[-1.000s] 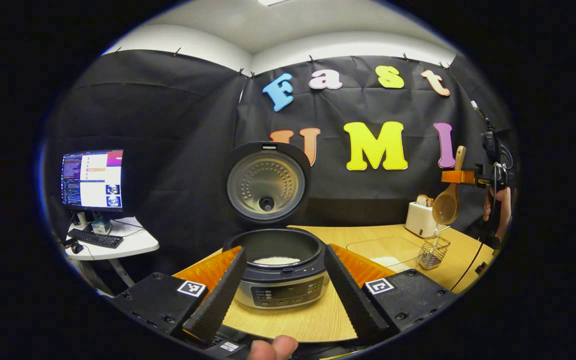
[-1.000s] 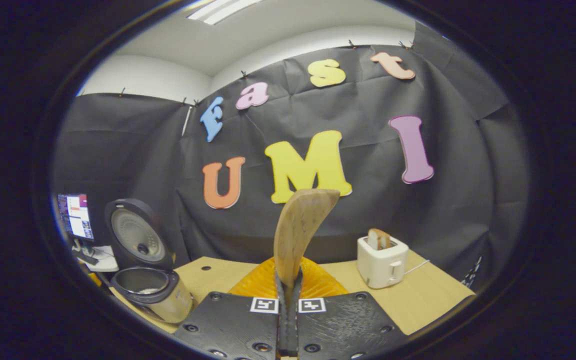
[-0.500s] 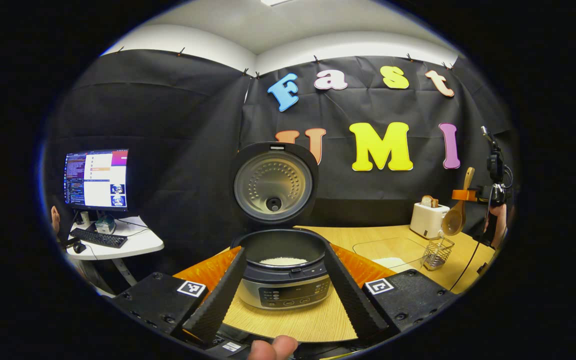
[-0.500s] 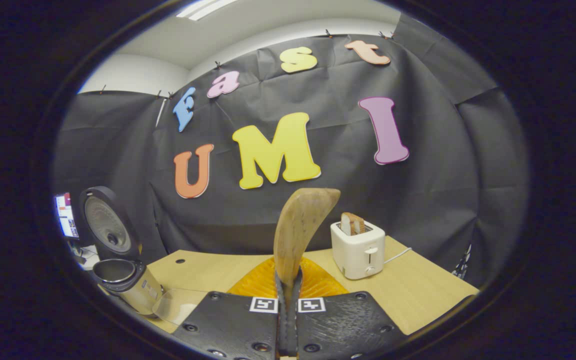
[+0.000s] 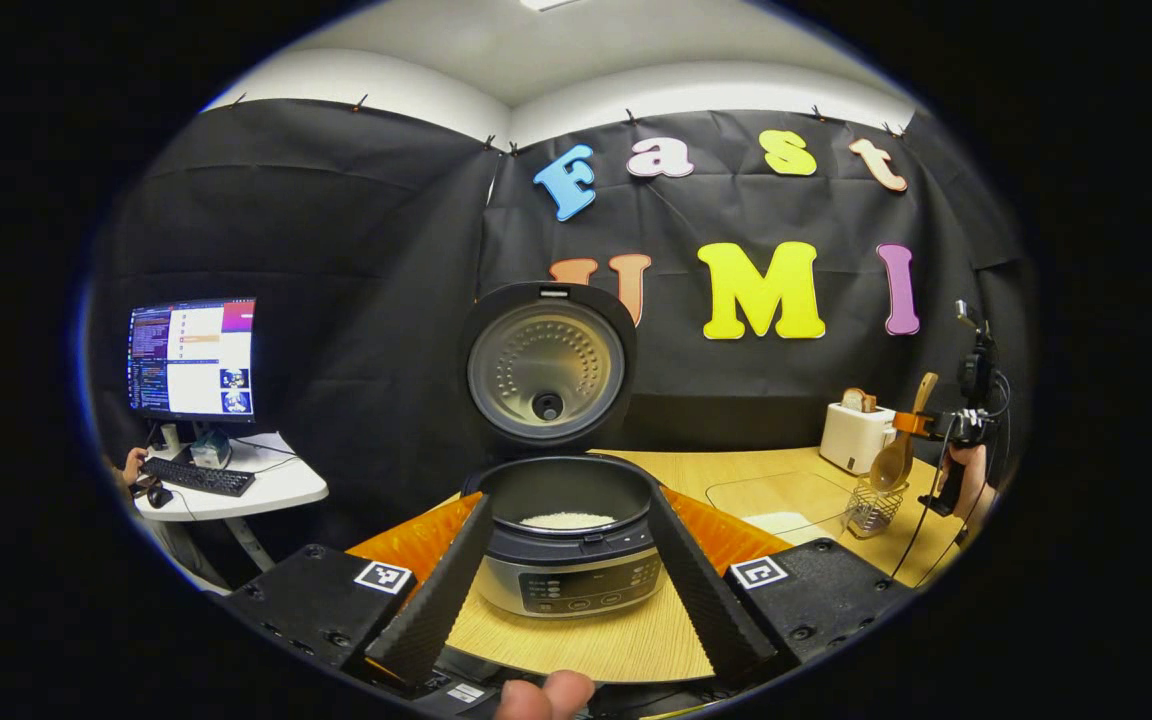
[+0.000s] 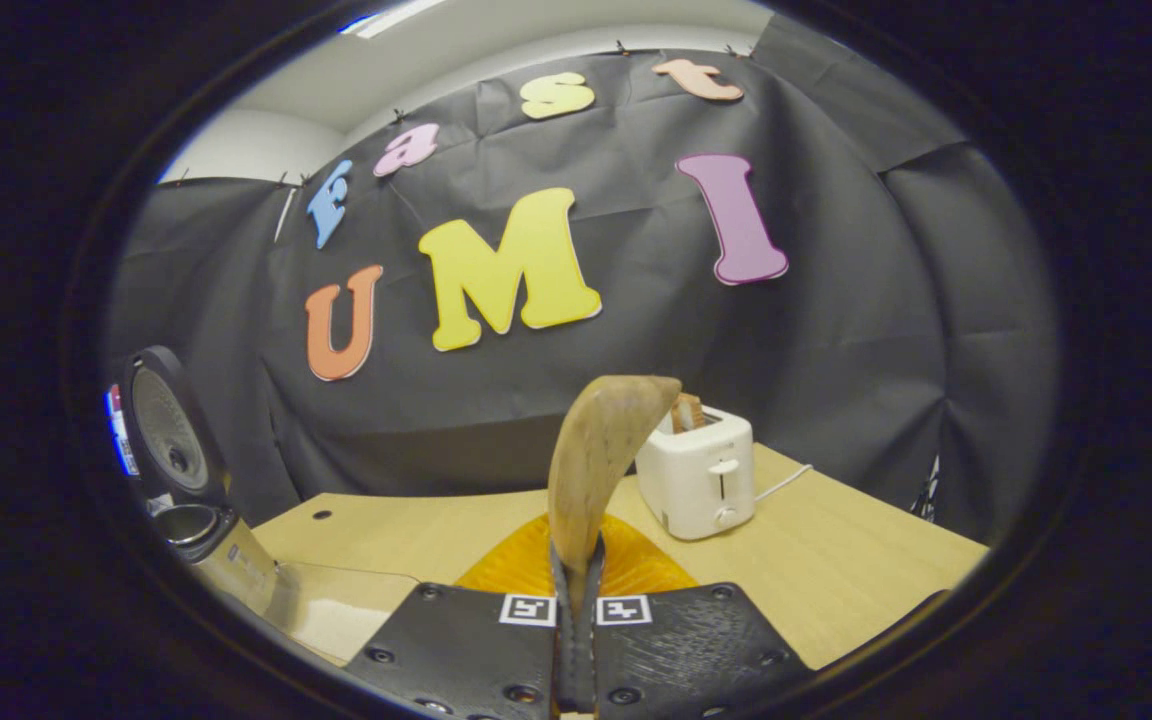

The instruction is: Close the left gripper, press the button to open the rice cooker; take a wooden spoon from the chopstick holder with the right hand, scoop a spoonful of rice and pour it into the rice cooker, then put the wooden spoon back into the chopstick holder.

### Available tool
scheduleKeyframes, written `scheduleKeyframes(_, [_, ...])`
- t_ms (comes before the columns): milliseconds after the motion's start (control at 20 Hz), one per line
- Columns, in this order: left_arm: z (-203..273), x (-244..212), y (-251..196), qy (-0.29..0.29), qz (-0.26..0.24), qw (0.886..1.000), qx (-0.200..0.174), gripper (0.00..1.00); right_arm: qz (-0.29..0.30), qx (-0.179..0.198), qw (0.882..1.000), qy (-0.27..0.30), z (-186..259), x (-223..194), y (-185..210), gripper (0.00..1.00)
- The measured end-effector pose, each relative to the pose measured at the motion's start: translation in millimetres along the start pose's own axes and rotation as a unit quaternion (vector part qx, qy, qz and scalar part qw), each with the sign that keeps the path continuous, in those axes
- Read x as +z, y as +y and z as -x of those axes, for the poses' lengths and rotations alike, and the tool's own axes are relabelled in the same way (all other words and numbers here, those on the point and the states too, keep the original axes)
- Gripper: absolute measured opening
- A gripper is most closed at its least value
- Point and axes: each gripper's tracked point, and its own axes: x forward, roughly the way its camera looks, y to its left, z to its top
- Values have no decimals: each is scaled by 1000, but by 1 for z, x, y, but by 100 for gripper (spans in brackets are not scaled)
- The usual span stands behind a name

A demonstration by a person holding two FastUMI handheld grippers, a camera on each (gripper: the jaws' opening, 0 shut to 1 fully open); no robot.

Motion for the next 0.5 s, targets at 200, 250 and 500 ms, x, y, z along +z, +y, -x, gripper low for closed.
scheduleKeyframes(200, [0,1,3,-2,2,1000,3,99,-21,-13,1000,16,-11,-21,-11,0])
scheduleKeyframes(250, [0,1,3,-2,2,1000,3,99,-24,-14,999,21,-13,-26,-12,0])
scheduleKeyframes(500, [-1,-1,2,-1,-3,1000,3,99,-36,-19,999,30,-16,-41,-16,0])
